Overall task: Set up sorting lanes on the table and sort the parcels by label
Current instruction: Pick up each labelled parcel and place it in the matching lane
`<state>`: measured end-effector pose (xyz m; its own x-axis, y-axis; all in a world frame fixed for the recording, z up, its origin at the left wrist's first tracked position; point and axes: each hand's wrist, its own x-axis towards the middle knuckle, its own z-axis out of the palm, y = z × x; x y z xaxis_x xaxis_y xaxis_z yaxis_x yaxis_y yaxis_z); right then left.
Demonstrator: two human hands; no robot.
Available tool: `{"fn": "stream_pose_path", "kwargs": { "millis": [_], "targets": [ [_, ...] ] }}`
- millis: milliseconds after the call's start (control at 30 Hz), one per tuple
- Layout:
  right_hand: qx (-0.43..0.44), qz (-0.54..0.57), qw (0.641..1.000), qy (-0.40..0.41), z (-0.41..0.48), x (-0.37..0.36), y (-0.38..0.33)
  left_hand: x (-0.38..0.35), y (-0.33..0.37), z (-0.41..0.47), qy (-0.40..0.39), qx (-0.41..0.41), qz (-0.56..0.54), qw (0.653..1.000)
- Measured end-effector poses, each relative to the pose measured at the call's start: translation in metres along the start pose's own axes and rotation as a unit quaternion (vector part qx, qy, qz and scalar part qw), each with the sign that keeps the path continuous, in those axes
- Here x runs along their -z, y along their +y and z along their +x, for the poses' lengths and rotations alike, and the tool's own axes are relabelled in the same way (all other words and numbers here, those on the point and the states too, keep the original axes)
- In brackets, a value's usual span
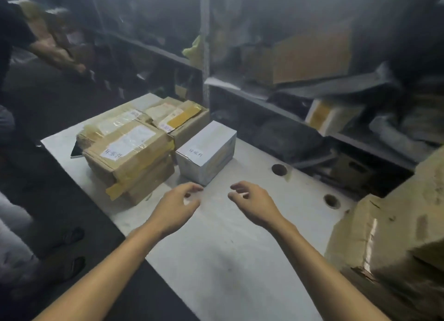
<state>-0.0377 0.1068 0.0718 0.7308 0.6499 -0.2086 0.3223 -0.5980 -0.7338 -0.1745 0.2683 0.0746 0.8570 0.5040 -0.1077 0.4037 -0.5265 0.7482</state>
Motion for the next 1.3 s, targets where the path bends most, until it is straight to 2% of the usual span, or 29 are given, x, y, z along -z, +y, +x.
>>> {"fn": "stream_pose_path", "kwargs": {
  "millis": [233, 367, 667, 867, 967, 1067, 1133, 1200, 1300],
  "targets": [
    [-0.052, 0.011, 0.998, 0.032, 0.129, -0.029, -0.013, 0.024, -0.043, 0.158, -0.011, -0.068, 0.059, 0.996],
    [-0.087, 0.060, 0.994, 0.041, 0.177, -0.048, -0.015, 0.022, -0.061, 0.215, -0.044, -0.038, 0.136, 0.989],
    [-0.115, 0.174, 0.975, 0.081, 0.215, -0.078, -0.007, -0.003, -0.068, 0.254, -0.110, -0.038, 0.240, 0.964],
    [-0.116, 0.135, 0.981, 0.076, 0.211, -0.070, -0.002, -0.009, -0.063, 0.252, -0.078, -0.057, 0.289, 0.952],
    [-0.075, 0.069, 0.984, 0.144, 0.201, -0.052, 0.003, -0.002, -0.049, 0.251, -0.069, -0.123, 0.305, 0.942],
    [-0.038, 0.034, 0.979, 0.199, 0.185, -0.023, 0.007, 0.010, -0.034, 0.251, -0.122, -0.231, 0.349, 0.900],
    [-0.018, -0.015, 0.983, 0.182, 0.172, -0.003, 0.011, 0.015, -0.024, 0.246, -0.170, -0.290, 0.367, 0.867],
    [-0.004, -0.082, 0.990, 0.119, 0.159, 0.015, 0.016, 0.011, -0.013, 0.230, -0.211, -0.338, 0.385, 0.832],
    [0.001, -0.173, 0.985, -0.026, 0.134, 0.031, 0.022, -0.005, 0.007, 0.197, -0.264, -0.386, 0.404, 0.787]
  ]
}}
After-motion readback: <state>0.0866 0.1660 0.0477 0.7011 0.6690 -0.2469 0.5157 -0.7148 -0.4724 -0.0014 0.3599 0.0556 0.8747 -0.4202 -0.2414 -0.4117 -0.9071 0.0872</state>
